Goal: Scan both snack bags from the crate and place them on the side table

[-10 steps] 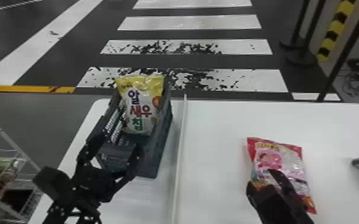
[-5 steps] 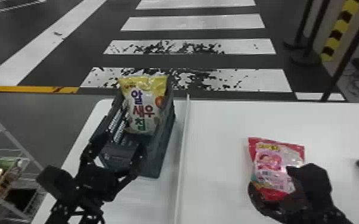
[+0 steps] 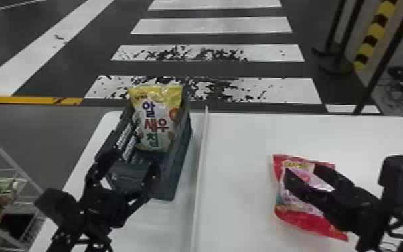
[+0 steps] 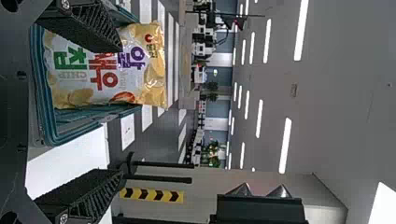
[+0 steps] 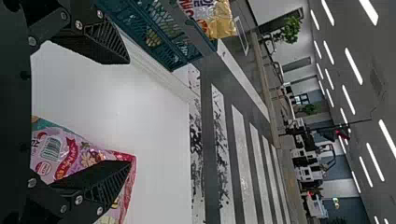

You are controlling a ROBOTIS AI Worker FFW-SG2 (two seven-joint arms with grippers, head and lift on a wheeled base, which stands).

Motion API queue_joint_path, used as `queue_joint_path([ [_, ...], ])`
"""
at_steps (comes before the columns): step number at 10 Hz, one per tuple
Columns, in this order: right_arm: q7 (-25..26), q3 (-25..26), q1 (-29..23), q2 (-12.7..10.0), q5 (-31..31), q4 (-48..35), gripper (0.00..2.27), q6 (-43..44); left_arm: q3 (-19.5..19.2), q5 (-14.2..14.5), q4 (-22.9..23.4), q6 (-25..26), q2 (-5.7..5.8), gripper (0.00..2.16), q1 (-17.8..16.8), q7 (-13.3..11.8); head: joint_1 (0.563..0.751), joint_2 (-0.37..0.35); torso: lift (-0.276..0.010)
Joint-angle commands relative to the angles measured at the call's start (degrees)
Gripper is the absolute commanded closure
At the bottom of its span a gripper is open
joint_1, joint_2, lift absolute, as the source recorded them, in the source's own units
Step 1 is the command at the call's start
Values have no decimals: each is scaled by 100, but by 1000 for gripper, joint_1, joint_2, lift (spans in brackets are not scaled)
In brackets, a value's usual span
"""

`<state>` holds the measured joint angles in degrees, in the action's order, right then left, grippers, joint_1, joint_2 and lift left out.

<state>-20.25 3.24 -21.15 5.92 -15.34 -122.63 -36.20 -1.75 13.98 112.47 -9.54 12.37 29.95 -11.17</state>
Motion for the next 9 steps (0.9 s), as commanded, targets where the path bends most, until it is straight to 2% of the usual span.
queue_joint_path([
  [1,-50,37,94,-38,-66,213,633,108,0,0,-32,1,-6,73,-15,0,695,91,-95],
  [3,-111,10,226,-100,-66,477,2135,231,0,-9,-59,1,-15,73,-15,0,695,90,-95],
  [4,-138,-34,314,-108,13,617,2256,248,0,-9,-76,1,-15,73,-15,0,695,91,-95],
  [6,-472,-86,700,-100,172,1320,2256,424,0,-9,-76,1,-24,73,-15,0,695,97,-95],
  [9,-638,-218,1236,-91,453,2085,2256,389,-9,-9,-85,1,-24,73,-15,0,695,101,-95],
])
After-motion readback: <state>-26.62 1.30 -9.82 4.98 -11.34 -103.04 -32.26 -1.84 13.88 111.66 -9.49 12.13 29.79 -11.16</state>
